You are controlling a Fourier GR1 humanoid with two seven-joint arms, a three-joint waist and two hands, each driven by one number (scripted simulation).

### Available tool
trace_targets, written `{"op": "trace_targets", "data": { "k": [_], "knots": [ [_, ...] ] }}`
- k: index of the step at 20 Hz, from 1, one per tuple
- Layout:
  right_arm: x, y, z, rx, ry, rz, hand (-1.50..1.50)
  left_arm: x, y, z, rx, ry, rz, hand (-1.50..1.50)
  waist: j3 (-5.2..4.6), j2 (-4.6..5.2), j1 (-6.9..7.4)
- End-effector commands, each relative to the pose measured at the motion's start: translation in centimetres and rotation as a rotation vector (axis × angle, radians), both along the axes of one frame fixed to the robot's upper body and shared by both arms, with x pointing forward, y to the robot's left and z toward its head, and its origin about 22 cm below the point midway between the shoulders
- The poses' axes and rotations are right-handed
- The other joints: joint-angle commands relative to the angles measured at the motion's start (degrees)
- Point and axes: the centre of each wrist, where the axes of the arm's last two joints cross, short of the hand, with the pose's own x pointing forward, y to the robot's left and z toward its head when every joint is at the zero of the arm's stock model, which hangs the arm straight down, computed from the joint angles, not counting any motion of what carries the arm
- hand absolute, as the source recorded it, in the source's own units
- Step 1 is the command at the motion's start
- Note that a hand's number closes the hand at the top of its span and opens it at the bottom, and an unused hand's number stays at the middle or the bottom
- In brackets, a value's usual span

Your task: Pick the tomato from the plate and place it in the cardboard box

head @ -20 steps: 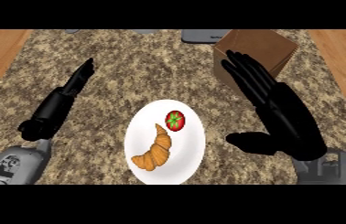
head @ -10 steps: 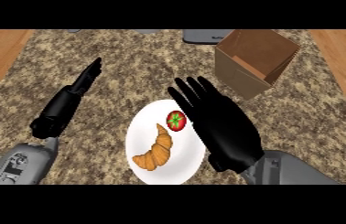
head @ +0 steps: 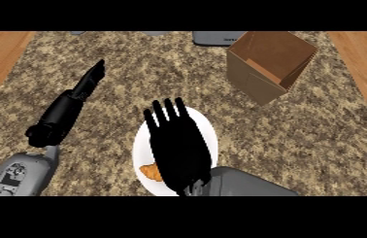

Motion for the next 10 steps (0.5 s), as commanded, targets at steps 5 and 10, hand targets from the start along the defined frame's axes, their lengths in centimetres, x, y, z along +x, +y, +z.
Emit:
{"op": "trace_targets", "data": {
  "k": [5, 10],
  "knots": [
    [-0.5, 2.8, -3.3, -0.085, 0.044, -0.117, -1.5, 0.3, -0.2, -0.1, 0.007, 0.004, -0.007, 0.0, 0.06, 0.1, -0.11],
    [0.9, 3.3, -3.7, -0.122, 0.051, -0.137, -1.5, 0.0, 1.5, -1.0, -0.014, -0.001, -0.004, 0.0, 0.04, 0.15, 0.11]
  ]
}}
